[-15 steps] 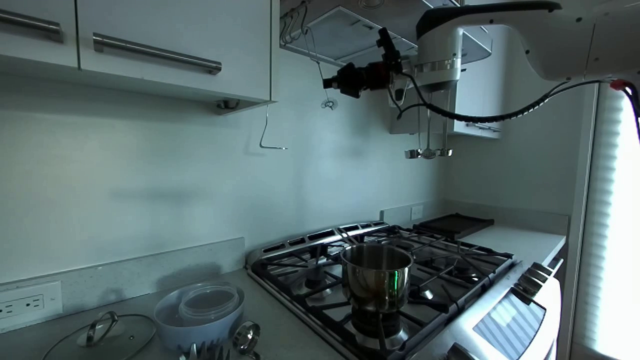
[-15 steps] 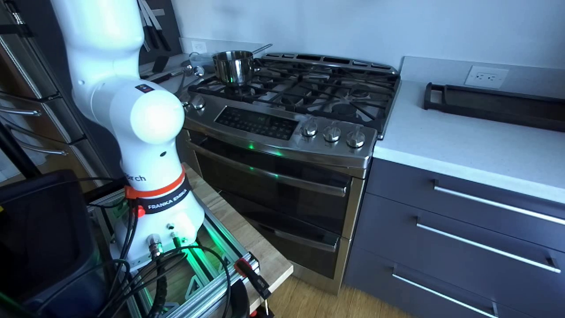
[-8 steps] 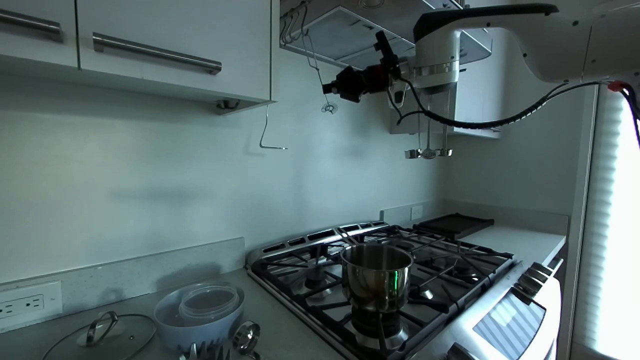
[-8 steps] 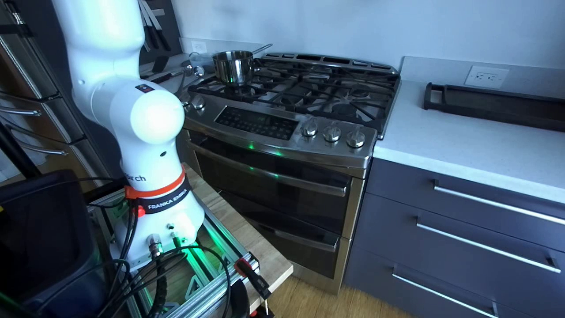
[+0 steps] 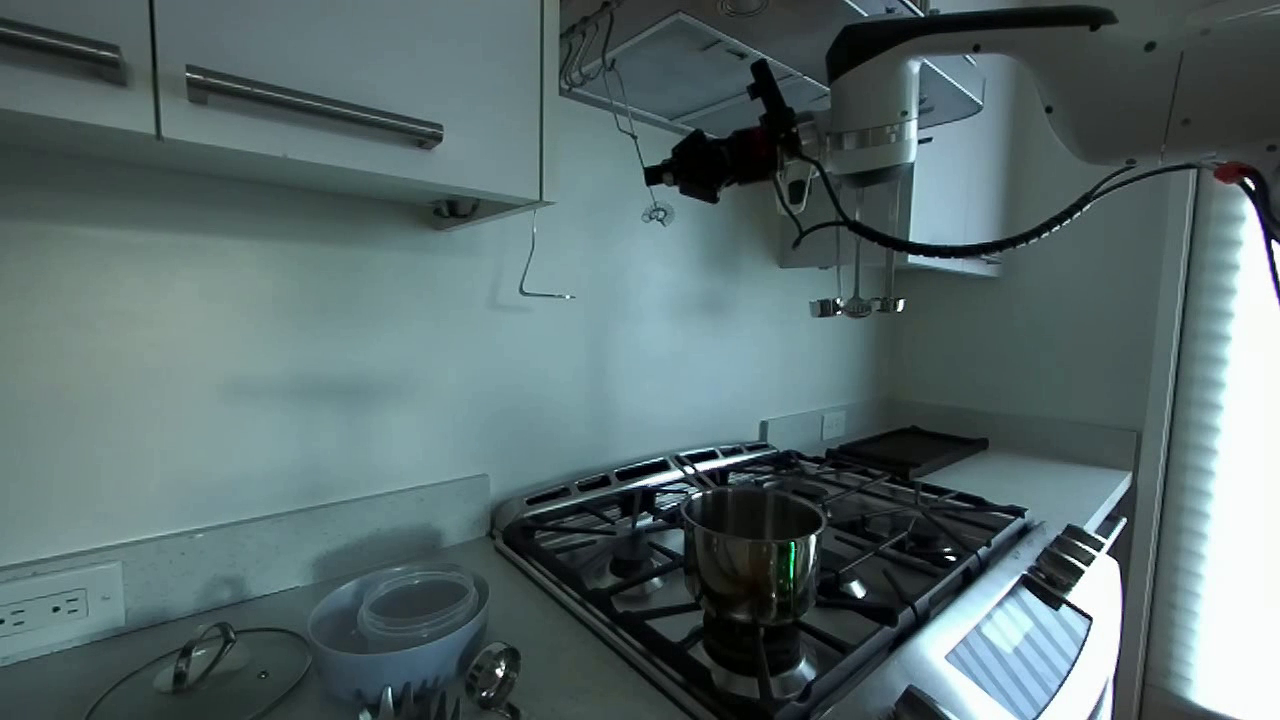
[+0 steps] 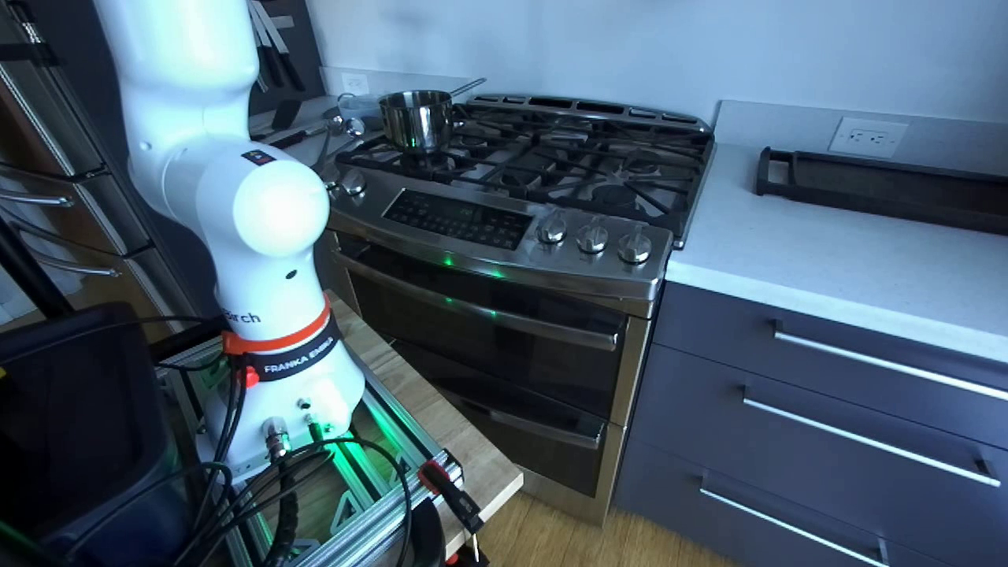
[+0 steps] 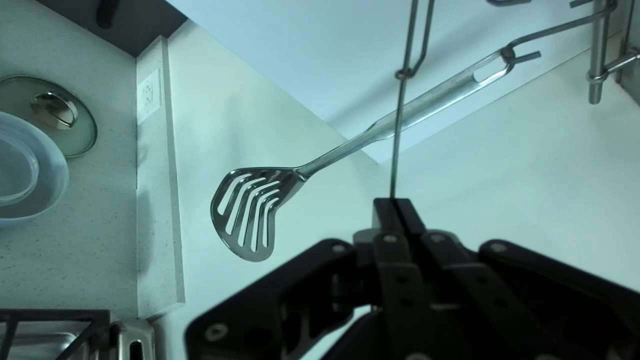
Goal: Pick up the frother and hang it on the hanger from the kitchen hood
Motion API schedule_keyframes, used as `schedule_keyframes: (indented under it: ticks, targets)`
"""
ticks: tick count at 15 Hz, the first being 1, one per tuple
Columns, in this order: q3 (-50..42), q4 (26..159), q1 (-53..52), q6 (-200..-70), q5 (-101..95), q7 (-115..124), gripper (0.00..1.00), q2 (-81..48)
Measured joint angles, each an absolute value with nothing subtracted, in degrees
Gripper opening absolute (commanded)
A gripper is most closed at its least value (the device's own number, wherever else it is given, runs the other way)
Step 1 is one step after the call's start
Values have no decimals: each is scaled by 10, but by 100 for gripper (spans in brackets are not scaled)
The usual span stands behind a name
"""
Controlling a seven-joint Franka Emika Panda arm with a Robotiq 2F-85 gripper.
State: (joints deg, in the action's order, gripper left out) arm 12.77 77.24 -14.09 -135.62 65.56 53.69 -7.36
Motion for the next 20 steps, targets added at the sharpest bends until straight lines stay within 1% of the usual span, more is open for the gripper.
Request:
schedule_keyframes:
  ticks: [2,3,5,13,14,15,20]
  targets:
    - [128,771,-141,-1356,656,537,2,-75]
    - [128,770,-141,-1356,656,537,26,-76]
    - [128,767,-141,-1356,656,537,35,-78]
    - [126,765,-140,-1356,650,538,96,-84]
    - [126,765,-140,-1356,649,538,99,-84]
    - [126,765,-140,-1356,649,538,100,-84]
    - [124,765,-139,-1356,630,542,100,-83]
